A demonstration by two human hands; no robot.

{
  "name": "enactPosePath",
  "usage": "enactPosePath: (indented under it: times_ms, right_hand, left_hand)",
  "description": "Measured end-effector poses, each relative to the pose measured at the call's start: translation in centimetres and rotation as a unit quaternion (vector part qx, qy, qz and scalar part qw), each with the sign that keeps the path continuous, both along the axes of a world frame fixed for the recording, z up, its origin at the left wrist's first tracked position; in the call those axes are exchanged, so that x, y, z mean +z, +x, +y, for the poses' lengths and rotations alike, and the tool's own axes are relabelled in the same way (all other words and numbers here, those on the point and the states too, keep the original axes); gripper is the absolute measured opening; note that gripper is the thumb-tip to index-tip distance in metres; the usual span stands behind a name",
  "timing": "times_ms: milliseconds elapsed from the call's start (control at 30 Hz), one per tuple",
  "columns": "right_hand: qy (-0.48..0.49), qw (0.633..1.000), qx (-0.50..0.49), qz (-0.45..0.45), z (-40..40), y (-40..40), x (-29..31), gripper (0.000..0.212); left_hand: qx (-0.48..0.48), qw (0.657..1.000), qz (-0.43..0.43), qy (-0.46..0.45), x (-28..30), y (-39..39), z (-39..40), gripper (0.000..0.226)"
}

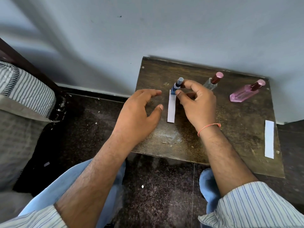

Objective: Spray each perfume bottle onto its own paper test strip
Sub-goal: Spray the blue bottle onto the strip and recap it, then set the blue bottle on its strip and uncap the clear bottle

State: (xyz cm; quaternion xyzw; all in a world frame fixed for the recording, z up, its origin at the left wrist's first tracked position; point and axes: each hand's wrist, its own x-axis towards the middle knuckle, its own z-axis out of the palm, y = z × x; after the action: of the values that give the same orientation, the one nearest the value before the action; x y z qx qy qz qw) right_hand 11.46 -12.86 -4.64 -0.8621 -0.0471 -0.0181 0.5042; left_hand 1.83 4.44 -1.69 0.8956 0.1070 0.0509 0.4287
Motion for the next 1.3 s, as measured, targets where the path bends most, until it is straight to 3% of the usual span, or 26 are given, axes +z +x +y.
enactPosePath:
  times_ms: [767, 1100, 1300]
  right_hand:
    - [-0.027, 0.999, 0.027, 0.001, -1.2, -0.7, 0.1, 0.041]
    - [-0.026, 0.996, -0.04, -0.073, -4.6, -2.0, 0.5, 0.014]
    - [-0.016, 0.992, -0.098, -0.083, -6.7, -1.7, 0.6, 0.017]
  left_hand:
    - [-0.01, 0.999, -0.01, 0.036, -0.2, 0.1, -0.5, 0.041]
    - [-0.016, 1.0, -0.02, -0.005, -0.1, 0.4, -2.1, 0.035]
    - [-0.02, 0.998, -0.005, -0.059, -0.4, 0.7, -3.7, 0.028]
